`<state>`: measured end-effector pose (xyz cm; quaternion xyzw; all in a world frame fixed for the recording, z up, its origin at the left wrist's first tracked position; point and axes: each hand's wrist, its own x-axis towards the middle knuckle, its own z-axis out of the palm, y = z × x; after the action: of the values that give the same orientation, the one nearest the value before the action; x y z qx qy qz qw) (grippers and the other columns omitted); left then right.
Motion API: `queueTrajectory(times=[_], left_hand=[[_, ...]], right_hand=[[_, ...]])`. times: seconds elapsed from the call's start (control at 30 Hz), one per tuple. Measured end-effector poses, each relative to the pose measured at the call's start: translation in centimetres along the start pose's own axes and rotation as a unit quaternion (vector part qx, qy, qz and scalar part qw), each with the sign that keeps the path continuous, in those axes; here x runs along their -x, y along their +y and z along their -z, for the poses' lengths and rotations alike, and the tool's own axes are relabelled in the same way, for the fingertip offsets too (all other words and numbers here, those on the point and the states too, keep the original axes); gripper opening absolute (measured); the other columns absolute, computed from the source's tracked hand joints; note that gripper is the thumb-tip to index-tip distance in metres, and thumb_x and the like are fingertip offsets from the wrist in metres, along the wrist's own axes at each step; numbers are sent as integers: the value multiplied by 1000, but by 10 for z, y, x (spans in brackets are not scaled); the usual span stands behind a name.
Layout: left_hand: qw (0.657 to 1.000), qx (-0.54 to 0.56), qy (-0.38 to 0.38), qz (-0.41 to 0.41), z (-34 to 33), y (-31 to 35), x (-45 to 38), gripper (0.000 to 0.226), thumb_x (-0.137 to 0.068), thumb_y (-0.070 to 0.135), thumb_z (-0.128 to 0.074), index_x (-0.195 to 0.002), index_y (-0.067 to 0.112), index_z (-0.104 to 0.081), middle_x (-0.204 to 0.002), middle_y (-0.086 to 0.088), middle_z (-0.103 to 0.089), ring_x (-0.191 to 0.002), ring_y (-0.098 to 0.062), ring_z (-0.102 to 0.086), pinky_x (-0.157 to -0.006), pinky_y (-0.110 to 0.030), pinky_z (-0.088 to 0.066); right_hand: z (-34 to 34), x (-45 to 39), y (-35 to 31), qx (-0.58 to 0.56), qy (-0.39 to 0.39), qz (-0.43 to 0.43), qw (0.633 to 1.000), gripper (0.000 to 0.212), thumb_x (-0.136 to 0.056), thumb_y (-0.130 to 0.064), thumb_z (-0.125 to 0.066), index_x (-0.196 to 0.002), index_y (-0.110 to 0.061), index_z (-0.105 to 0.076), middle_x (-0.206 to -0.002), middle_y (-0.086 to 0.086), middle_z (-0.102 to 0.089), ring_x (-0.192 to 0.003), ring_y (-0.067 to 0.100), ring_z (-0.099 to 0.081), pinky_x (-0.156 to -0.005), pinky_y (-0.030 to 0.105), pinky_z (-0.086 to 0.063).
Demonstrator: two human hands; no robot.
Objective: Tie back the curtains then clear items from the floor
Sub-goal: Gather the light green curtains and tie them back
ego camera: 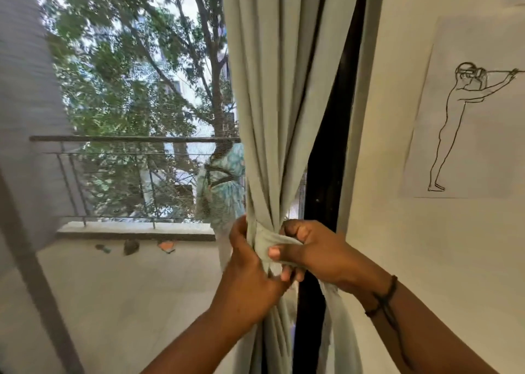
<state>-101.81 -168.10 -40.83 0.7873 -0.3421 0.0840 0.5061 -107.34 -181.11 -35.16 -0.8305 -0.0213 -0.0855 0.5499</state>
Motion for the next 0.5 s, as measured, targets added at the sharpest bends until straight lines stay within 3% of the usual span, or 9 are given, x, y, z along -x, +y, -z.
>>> queueTrajectory(times=[0.07, 0.13, 0.23, 0.3, 0.4, 0.5], left_hand=[[998, 53, 11, 13, -9, -7, -11, 90, -83, 14, -67, -130, 43, 4, -112, 16, -55, -86, 11, -57, -68, -2, -45], [997, 76, 22, 9, -7, -15, -16, 80, -86, 6, -61, -135, 39, -7, -105, 24, -53, -89, 4, -57, -70, -2, -45], [997, 75, 18, 11, 1, -29, -21, 67, -89, -1, -52, -138, 34, -22, -108, 24, -53, -96, 1, -58, -73, -4, -43], [997, 73, 33, 20, 8, -39, -25, 63, -90, -2, -51, -143, 24, -29, -111, 23, -53, -104, -4, -56, -77, -5, -41], [993, 104, 46, 5, 19, -42, -26, 53, -90, -7, -50, -128, 29, -45, -106, 26, -56, -99, 10, -58, -78, 1, -40], [987, 161, 21, 8, 25, -35, -20, 47, -90, -8, -51, -104, 36, -53, -94, 26, -62, -88, 23, -56, -74, 1, -41]], right_hand=[[3, 1, -2, 29, -30, 6, 999, 17, -90, -10, -61, -77, -22, -62, -58, -7, -66, -55, 16, -61, -49, 24, -44], [10, 4, -3, 54, -68, -2, 996, 14, -92, -13, -57, -86, -24, -64, -64, -14, -68, -63, 16, -63, -56, 24, -46], [24, 12, 2, 102, -80, -15, 991, 17, -93, -22, -55, -95, -12, -69, -87, -3, -75, -80, 20, -67, -71, 24, -49], [35, 18, 5, 140, -63, -12, 988, 28, -90, -36, -58, -87, -13, -73, -88, 2, -74, -79, 18, -66, -74, 26, -47], [52, 20, 8, 234, -28, -20, 972, 47, -79, -55, -56, -80, -9, -65, -79, 9, -64, -68, 9, -55, -66, 27, -40], [47, -3, 11, 326, 33, -14, 945, 29, -91, -32, -57, -86, -5, -63, -79, 5, -61, -63, 2, -53, -63, 13, -37]])
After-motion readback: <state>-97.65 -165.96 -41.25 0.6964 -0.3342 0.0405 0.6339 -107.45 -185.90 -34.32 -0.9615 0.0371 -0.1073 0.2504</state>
